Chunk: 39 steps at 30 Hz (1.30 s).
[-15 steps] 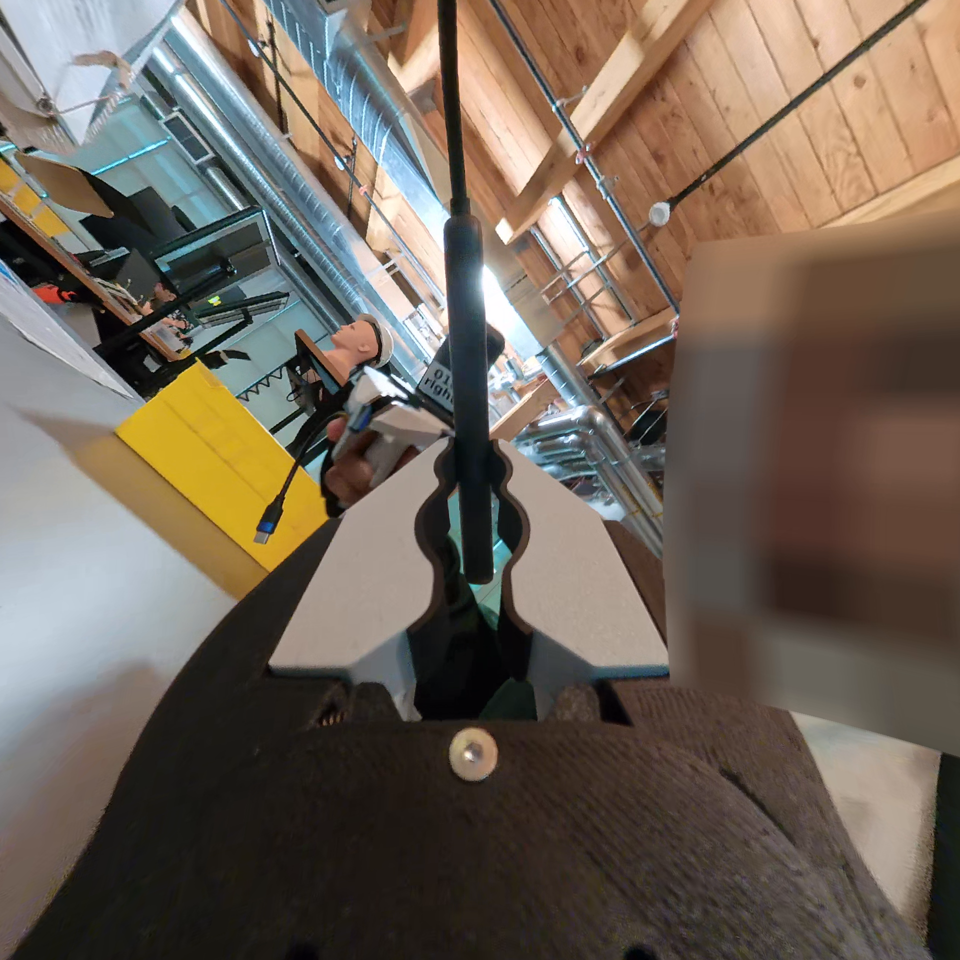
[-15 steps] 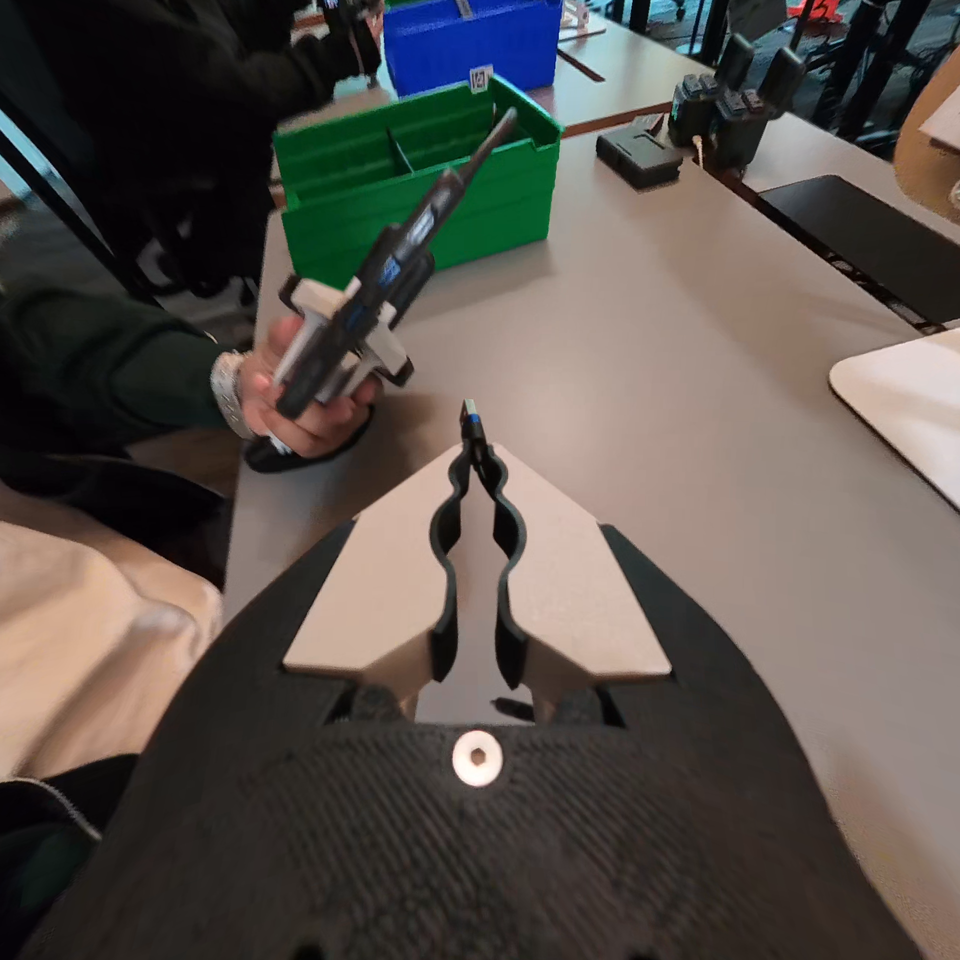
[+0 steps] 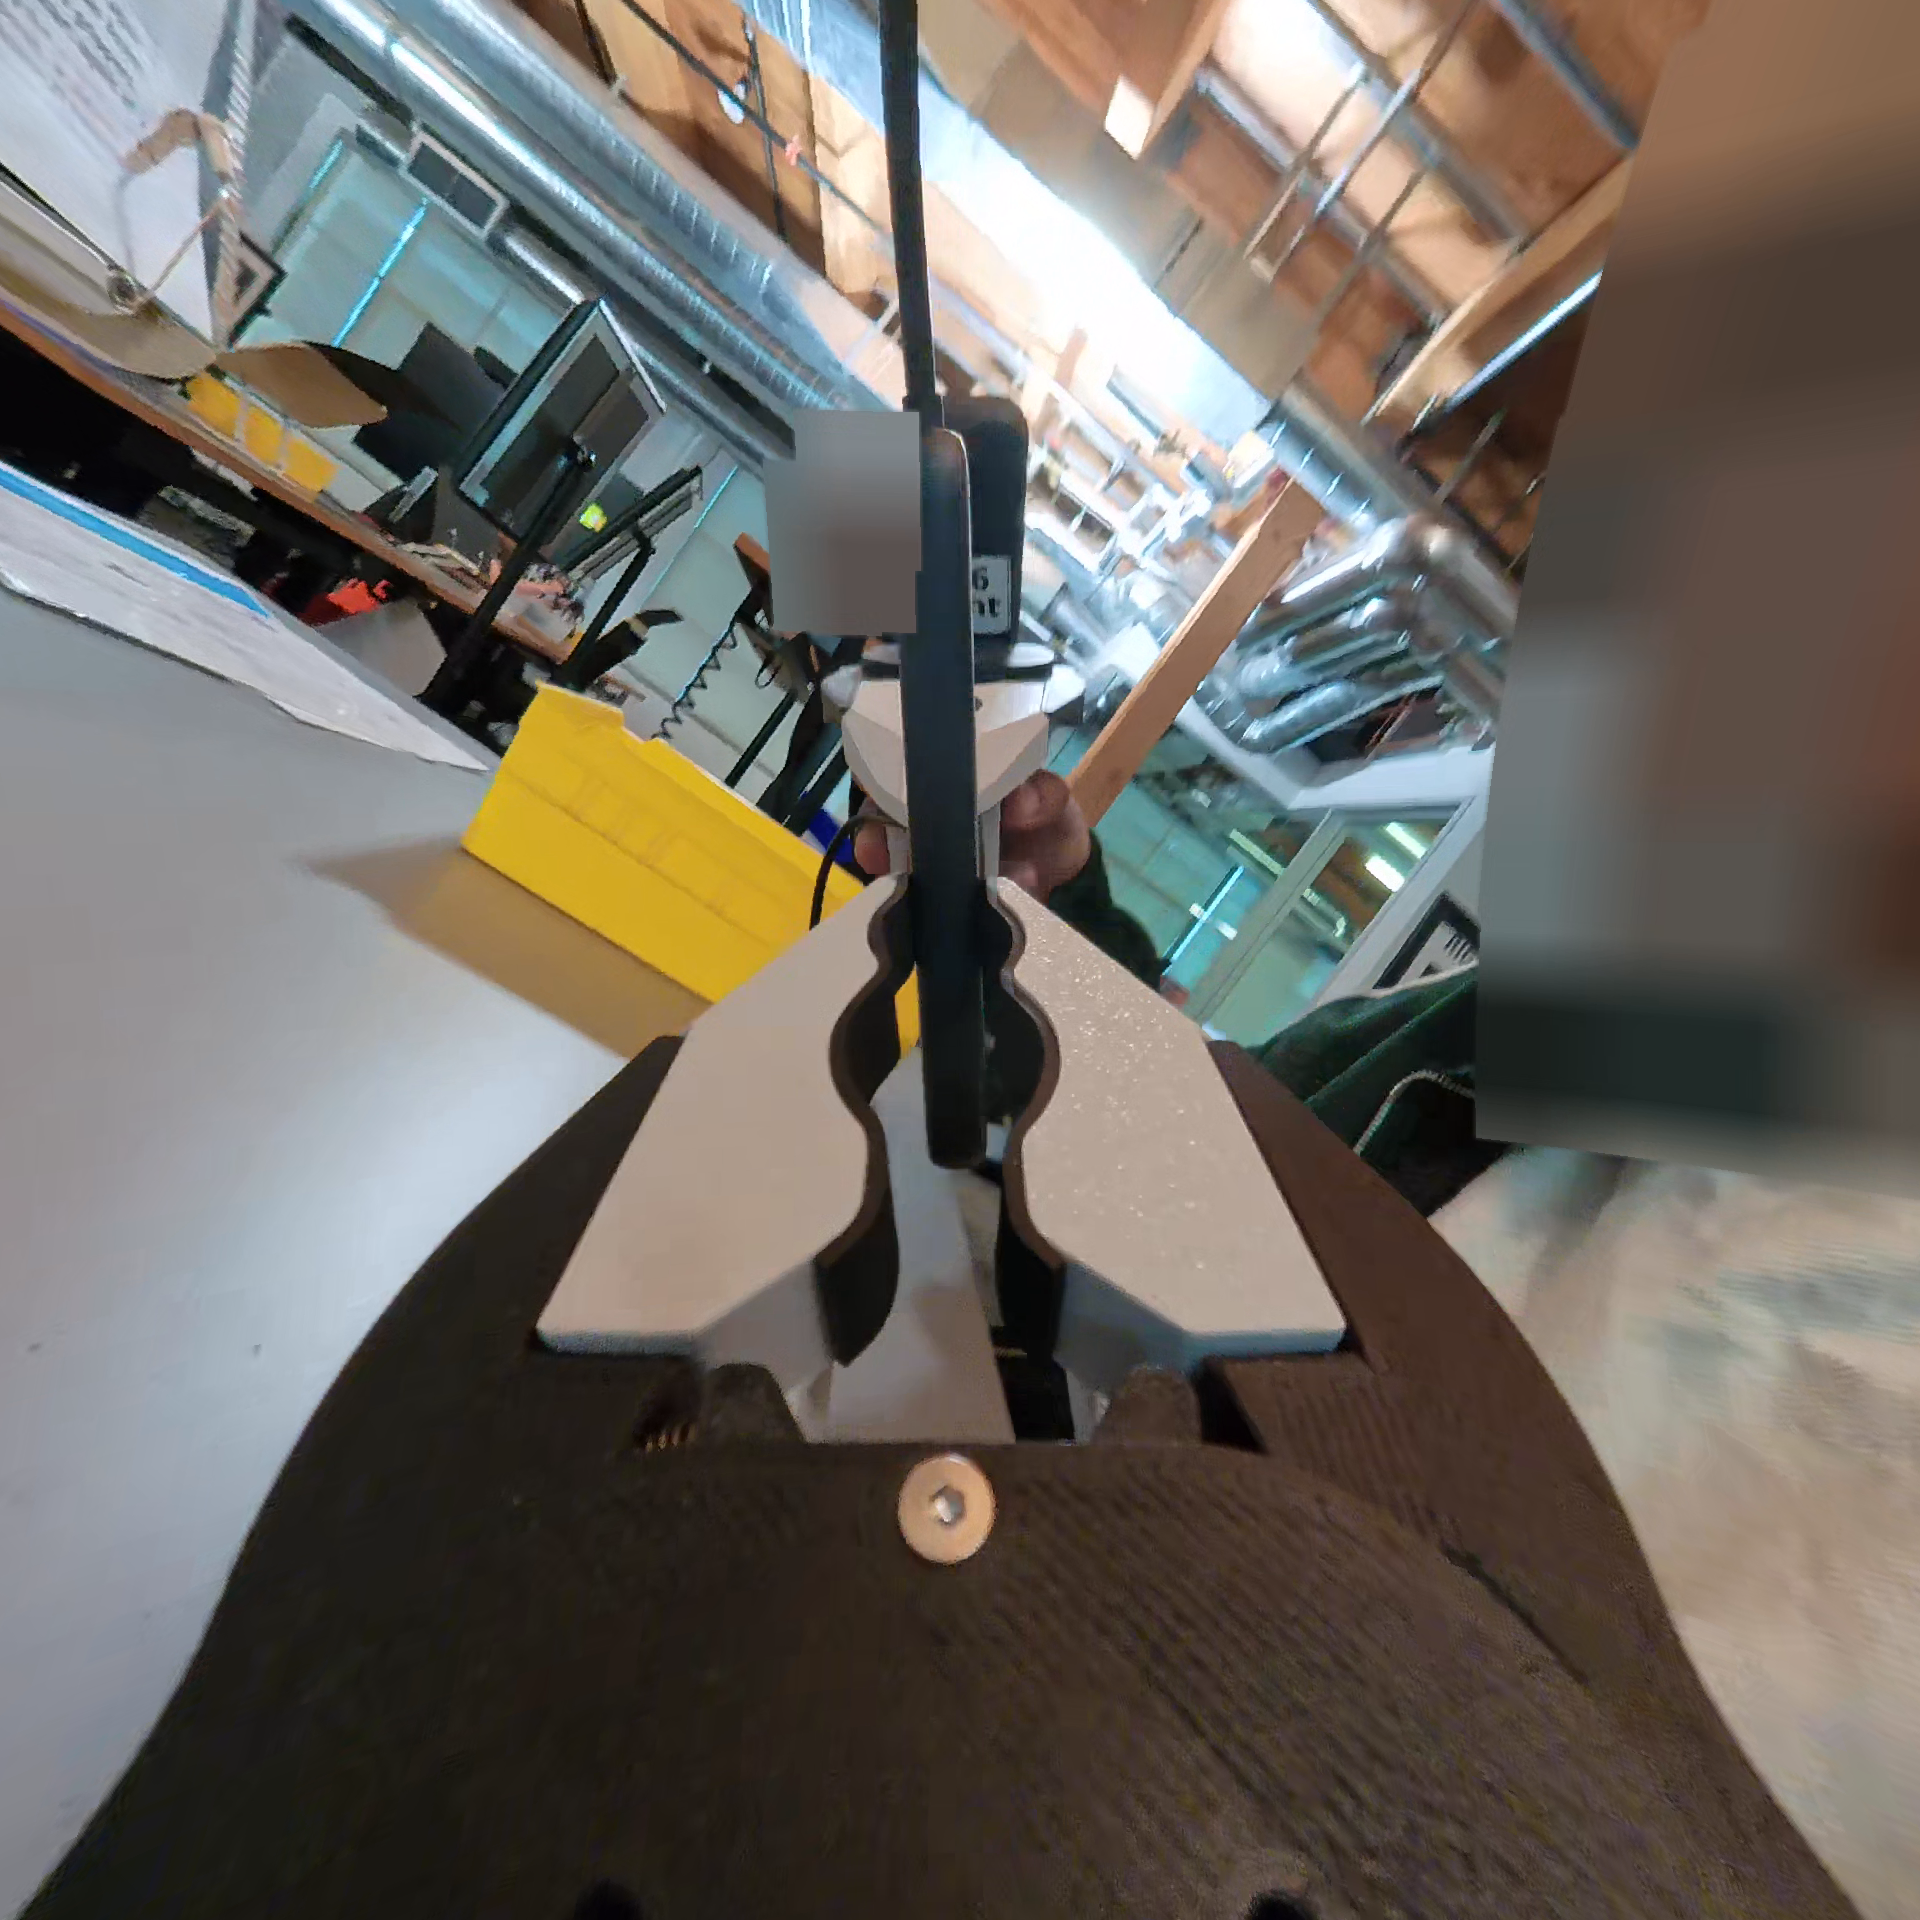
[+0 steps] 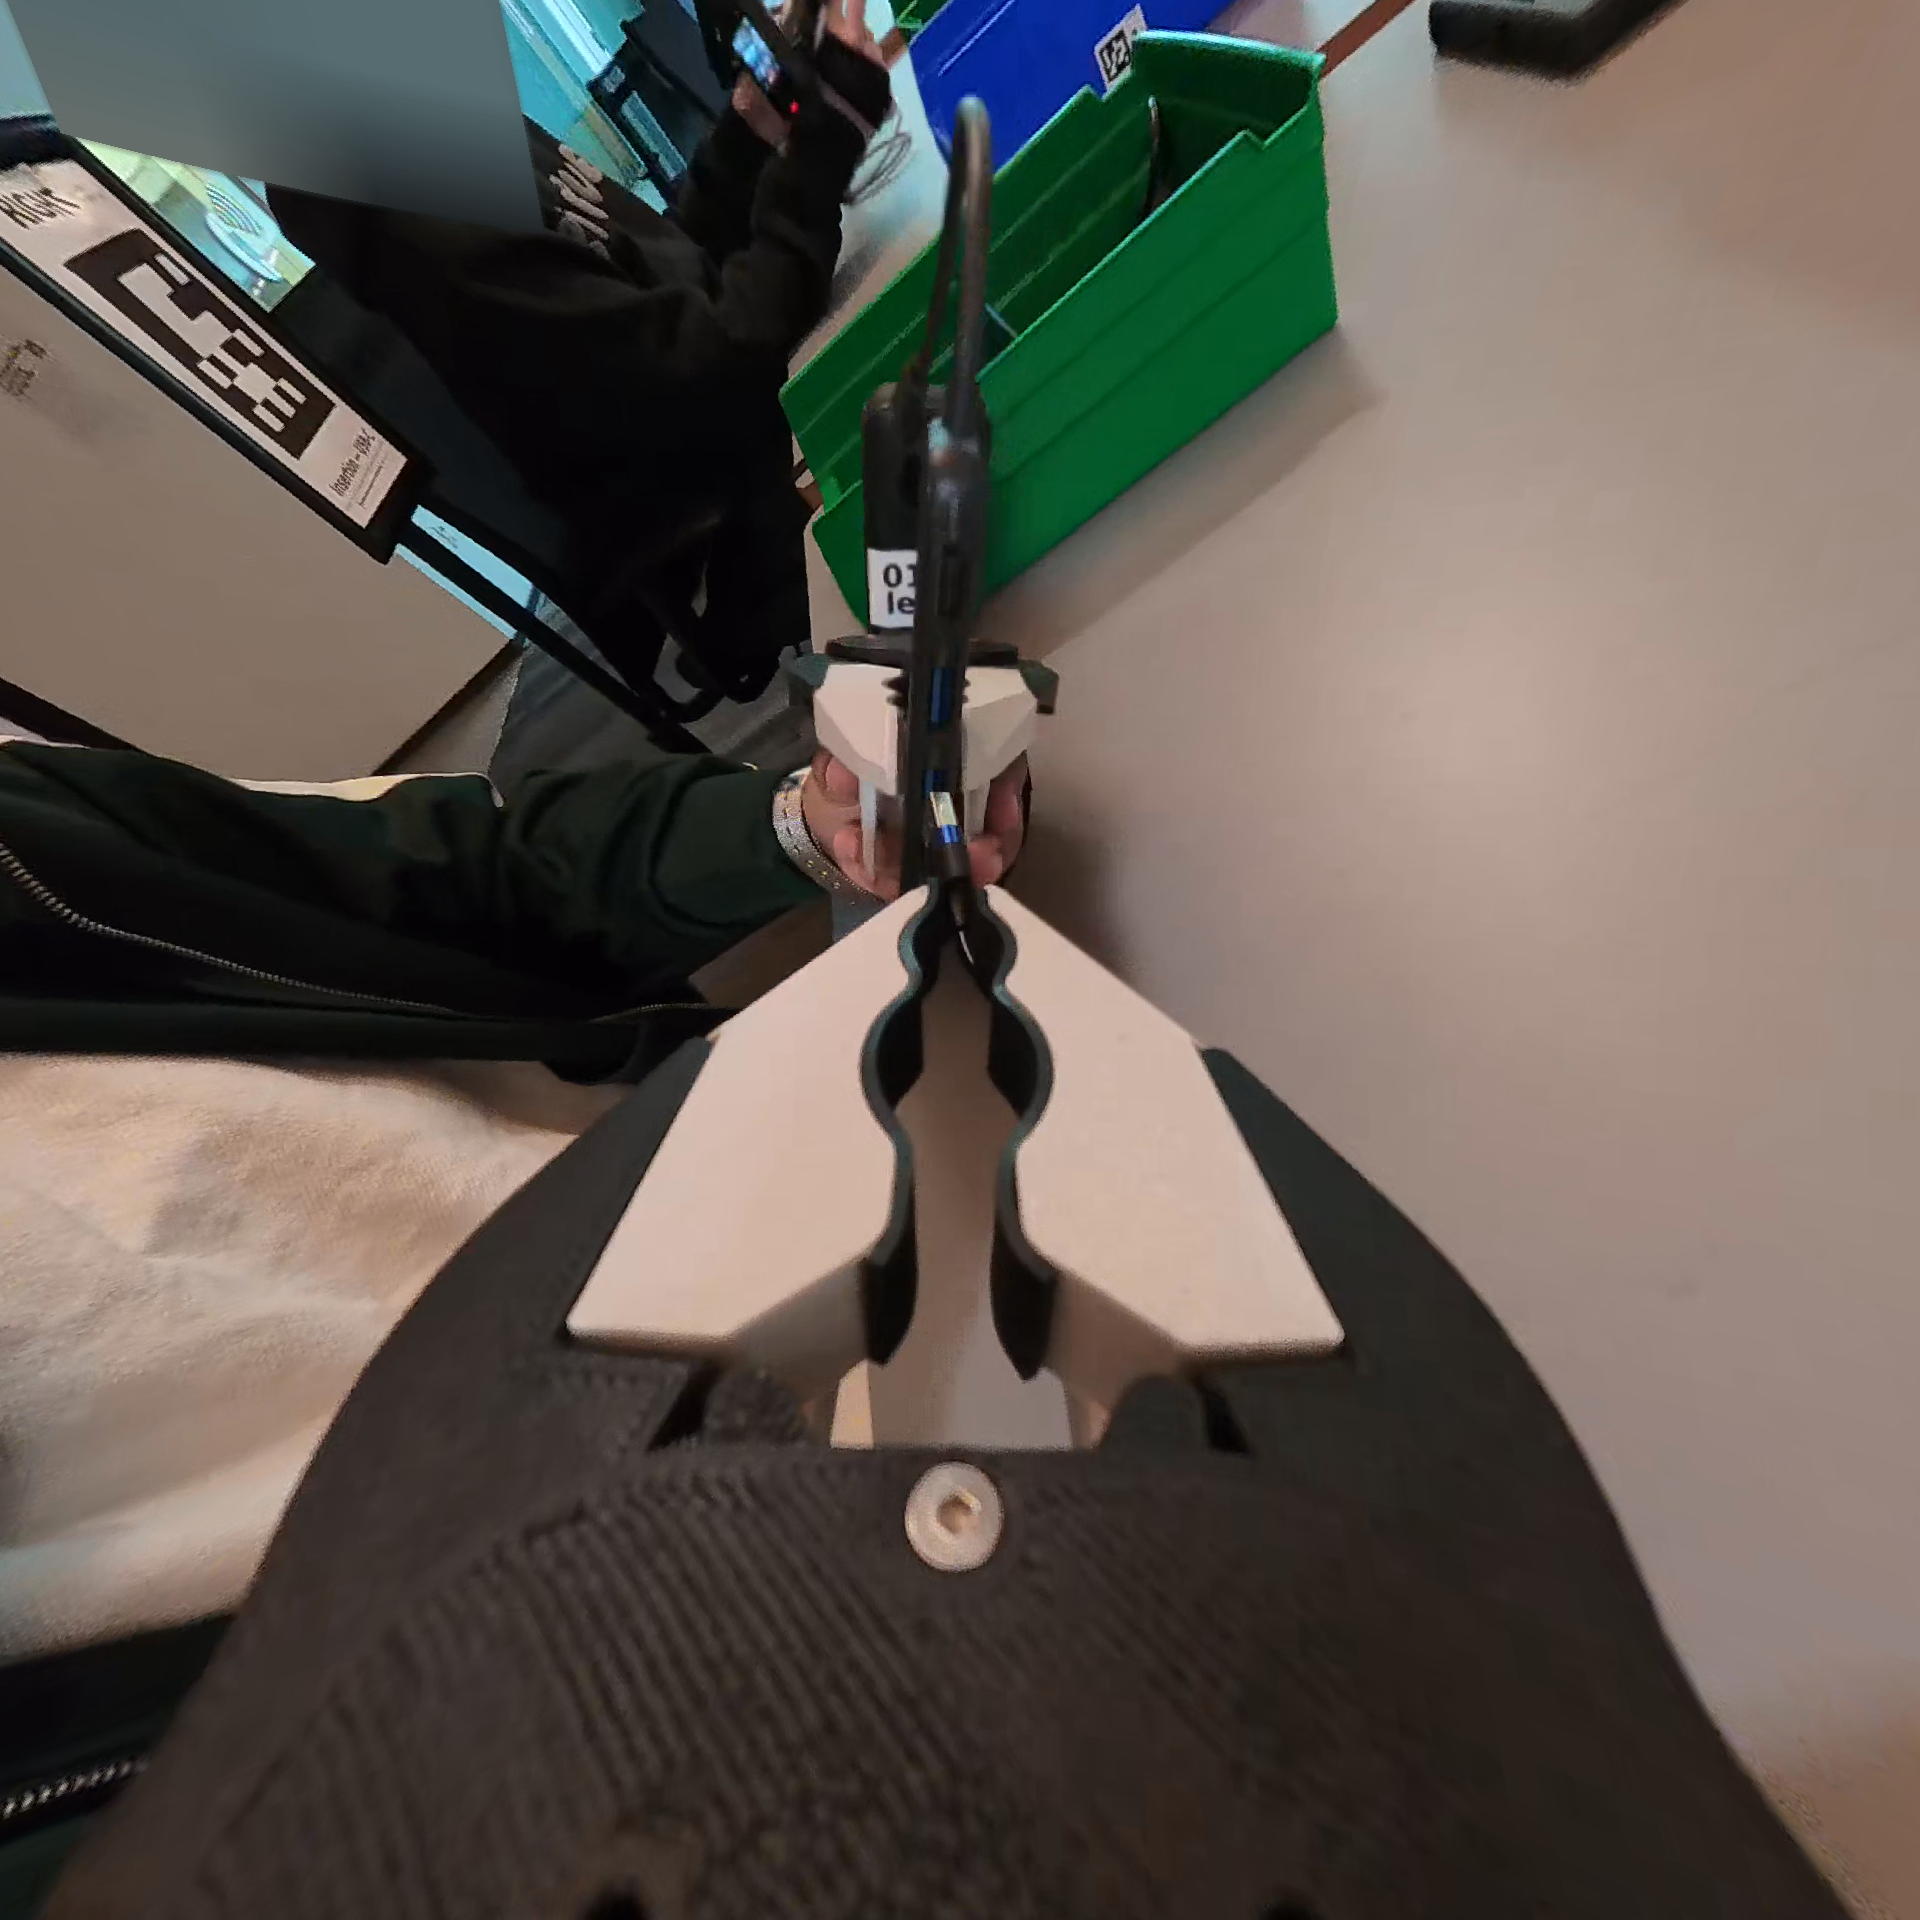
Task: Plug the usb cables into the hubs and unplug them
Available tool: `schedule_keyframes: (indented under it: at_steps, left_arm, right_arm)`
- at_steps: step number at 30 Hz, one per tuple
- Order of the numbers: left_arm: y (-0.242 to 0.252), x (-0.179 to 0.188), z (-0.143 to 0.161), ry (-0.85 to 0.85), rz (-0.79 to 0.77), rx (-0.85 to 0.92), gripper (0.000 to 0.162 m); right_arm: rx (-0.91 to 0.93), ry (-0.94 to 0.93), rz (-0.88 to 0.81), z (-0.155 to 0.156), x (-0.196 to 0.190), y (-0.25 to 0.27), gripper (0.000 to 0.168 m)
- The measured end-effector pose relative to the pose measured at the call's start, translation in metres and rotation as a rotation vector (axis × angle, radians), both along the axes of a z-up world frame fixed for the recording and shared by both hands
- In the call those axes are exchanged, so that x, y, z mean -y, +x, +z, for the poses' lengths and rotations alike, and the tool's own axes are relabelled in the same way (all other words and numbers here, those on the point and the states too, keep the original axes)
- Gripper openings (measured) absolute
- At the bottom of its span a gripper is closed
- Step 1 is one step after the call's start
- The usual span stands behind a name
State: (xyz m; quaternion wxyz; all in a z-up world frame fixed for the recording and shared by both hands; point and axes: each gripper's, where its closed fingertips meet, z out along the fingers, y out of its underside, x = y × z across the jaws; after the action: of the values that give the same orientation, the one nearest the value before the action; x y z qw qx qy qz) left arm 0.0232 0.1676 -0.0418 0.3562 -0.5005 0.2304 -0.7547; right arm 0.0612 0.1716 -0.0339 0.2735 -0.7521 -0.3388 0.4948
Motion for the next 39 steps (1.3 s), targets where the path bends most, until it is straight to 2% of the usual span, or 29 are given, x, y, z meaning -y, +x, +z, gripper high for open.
schedule_keyframes:
  at_steps: [4,15,30,33,39]
  left_arm:
    - [0.005,0.005,-0.004,0.067,0.018,-0.058,0.009]
    - [0.01,0.006,-0.013,0.086,0.022,-0.123,0.01]
    - [0.013,0.009,-0.026,-0.003,-0.059,-0.161,0.01]
    - [0.015,0.006,-0.031,0.002,-0.035,-0.193,0.01]
    - [0.01,-0.001,-0.021,-0.049,-0.026,-0.108,0.009]
  right_arm:
    - [0.02,-0.015,0.007,-0.004,0.001,0.002,0.004]
    - [0.088,-0.004,0.043,-0.015,0.006,0.001,0.003]
    - [0.081,-0.027,0.053,-0.026,0.007,-0.003,0.003]
    - [0.104,-0.021,0.04,-0.033,0.004,-0.003,0.003]
    - [0.038,0.033,0.012,-0.014,-0.002,-0.004,0.005]
